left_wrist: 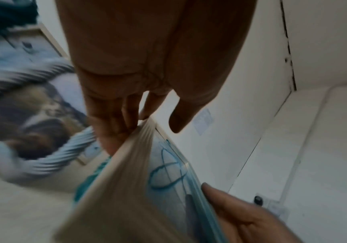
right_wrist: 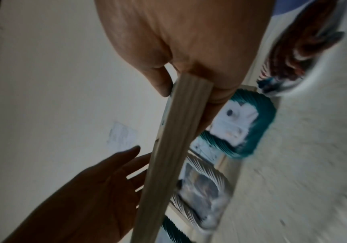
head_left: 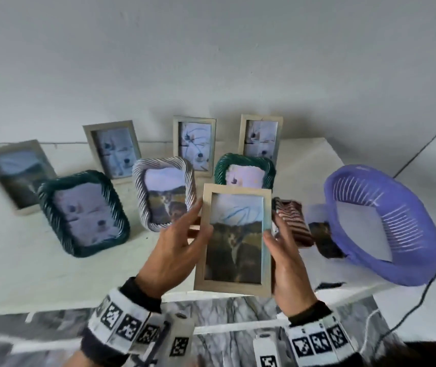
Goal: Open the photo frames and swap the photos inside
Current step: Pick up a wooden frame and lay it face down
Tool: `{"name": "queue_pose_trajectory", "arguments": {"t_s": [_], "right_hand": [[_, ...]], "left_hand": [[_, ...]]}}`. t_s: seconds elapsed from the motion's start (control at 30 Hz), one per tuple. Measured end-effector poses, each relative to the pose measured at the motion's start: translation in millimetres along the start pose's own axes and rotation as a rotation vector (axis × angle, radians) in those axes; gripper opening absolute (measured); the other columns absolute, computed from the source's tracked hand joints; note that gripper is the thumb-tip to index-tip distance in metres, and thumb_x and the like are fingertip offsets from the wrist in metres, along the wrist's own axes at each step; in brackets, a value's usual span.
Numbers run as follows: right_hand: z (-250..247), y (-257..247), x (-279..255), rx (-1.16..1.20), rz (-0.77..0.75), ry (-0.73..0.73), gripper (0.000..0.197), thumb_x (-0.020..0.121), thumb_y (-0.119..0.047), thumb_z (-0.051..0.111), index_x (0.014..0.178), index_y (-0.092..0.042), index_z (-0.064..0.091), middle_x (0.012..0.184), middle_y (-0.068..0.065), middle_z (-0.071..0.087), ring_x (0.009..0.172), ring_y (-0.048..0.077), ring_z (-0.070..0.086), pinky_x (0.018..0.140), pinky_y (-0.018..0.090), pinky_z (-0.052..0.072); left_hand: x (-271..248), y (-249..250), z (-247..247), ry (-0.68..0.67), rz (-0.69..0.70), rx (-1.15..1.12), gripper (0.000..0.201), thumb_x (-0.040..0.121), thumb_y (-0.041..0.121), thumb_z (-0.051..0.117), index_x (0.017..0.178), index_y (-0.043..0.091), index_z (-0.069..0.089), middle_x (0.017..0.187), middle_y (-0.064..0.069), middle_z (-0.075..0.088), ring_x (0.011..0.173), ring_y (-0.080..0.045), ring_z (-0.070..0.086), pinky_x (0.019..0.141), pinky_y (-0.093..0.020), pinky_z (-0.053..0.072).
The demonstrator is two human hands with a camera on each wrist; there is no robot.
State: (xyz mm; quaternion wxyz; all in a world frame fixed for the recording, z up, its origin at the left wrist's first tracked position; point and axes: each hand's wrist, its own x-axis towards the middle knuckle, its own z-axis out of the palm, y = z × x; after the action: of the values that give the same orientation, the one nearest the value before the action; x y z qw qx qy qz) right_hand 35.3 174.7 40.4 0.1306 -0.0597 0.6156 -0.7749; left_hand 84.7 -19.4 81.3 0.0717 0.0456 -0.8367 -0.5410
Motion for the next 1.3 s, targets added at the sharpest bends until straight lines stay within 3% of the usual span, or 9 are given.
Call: {"name": "queue_pose_trajectory", "arguments": {"t_s": [0.1, 0.27, 0.4, 0.53, 0.7, 0.83, 0.97, 1.13, 1.3], "right_hand": [[20, 19, -21, -0.001, 0.042, -0.023, 0.041, 0.097, -0.02, 0.045, 0.137, -0.03, 0.043, 0.111, -0.032, 0.065, 0.11, -0.008, 0.059, 0.093, 0.02, 0.05], [40, 35, -37, -0.113, 0.018, -0.021, 0.041, 0.101, -0.027, 0.046, 0.14, -0.037, 0.042, 0.133, -0.018, 0.058, 0.124, 0.003, 0.053, 0.109, 0.041, 0.039], [48, 29, -46, -0.072, 0.038, -0.149, 0.043, 0.099, -0.041, 0.035, 0.138, -0.028, 0.048, 0.131, 0.0, 0.062, 0.122, 0.017, 0.058, 0.099, 0.04, 0.048], [48, 30, -42, -0.124, 0.068, -0.162, 0.035, 0.1, -0.036, 0.043, 0.116, -0.014, 0.067, 0.106, 0.012, 0.071, 0.1, 0.029, 0.068, 0.085, 0.044, 0.055], [41, 43, -32, -0.191, 0.133, -0.114, 0.024, 0.101, -0.02, 0.05, 0.111, -0.01, 0.068, 0.101, 0.014, 0.072, 0.092, 0.035, 0.069, 0.076, 0.044, 0.058], [24, 50, -29, -0.193, 0.126, 0.0, 0.013, 0.092, -0.023, 0.064, 0.102, -0.015, 0.069, 0.096, 0.009, 0.072, 0.088, 0.03, 0.067, 0.074, 0.045, 0.056], [4, 60, -20, -0.42, 0.037, 0.068, 0.015, 0.088, -0.012, 0.068, 0.102, -0.016, 0.067, 0.099, -0.005, 0.069, 0.087, 0.012, 0.064, 0.077, 0.026, 0.054], [0, 72, -11, -0.772, -0.116, 0.065, 0.017, 0.083, -0.006, 0.07, 0.1, -0.01, 0.066, 0.083, -0.009, 0.064, 0.072, 0.001, 0.058, 0.065, 0.004, 0.04], [-3, 84, 0, -0.96, -0.147, 0.048, 0.018, 0.084, -0.009, 0.07, 0.101, -0.007, 0.065, 0.088, -0.003, 0.063, 0.077, 0.01, 0.055, 0.067, 0.01, 0.032]], "left_hand": [[-20, -24, -5, -0.04, -0.104, 0.167, 0.059, 0.095, 0.037, 0.055, 0.149, 0.023, 0.034, 0.112, 0.014, 0.065, 0.086, 0.005, 0.065, 0.07, -0.008, 0.047], [-41, -43, -5, -0.103, -0.197, 0.219, 0.108, 0.068, 0.084, 0.048, 0.153, 0.027, 0.016, 0.133, 0.001, 0.048, 0.117, -0.012, 0.055, 0.101, -0.033, 0.046], [-44, -28, 3, -0.102, -0.189, -0.085, 0.062, 0.073, 0.058, 0.066, 0.122, 0.048, 0.03, 0.111, 0.018, 0.057, 0.092, 0.017, 0.058, 0.077, -0.006, 0.048], [-42, -33, 6, -0.102, -0.281, -0.321, 0.12, 0.062, 0.064, 0.079, 0.151, 0.041, 0.001, 0.127, 0.009, 0.055, 0.097, 0.01, 0.063, 0.075, -0.014, 0.051], [-50, -34, 12, -0.073, -0.353, -0.593, 0.047, 0.08, 0.044, 0.07, 0.118, 0.046, 0.042, 0.092, 0.024, 0.07, 0.087, 0.012, 0.065, 0.063, -0.007, 0.049], [-50, -44, 6, 0.017, -0.319, -0.563, 0.061, 0.067, 0.054, 0.071, 0.117, 0.024, 0.055, 0.108, 0.008, 0.07, 0.099, -0.008, 0.067, 0.073, -0.022, 0.055], [-48, -73, 0, 0.186, -0.372, -0.568, 0.034, 0.081, 0.029, 0.072, 0.105, 0.008, 0.061, 0.098, -0.009, 0.072, 0.091, -0.026, 0.068, 0.077, -0.053, 0.055], [-43, -115, 13, 0.198, -0.442, -0.191, 0.037, 0.079, 0.048, 0.074, 0.104, 0.022, 0.074, 0.096, -0.003, 0.075, 0.085, -0.016, 0.072, 0.072, -0.043, 0.061], [-35, -122, 26, 0.209, -0.445, -0.011, 0.022, 0.09, 0.022, 0.068, 0.109, 0.011, 0.073, 0.087, -0.006, 0.075, 0.067, -0.015, 0.073, 0.062, -0.038, 0.062]]}}
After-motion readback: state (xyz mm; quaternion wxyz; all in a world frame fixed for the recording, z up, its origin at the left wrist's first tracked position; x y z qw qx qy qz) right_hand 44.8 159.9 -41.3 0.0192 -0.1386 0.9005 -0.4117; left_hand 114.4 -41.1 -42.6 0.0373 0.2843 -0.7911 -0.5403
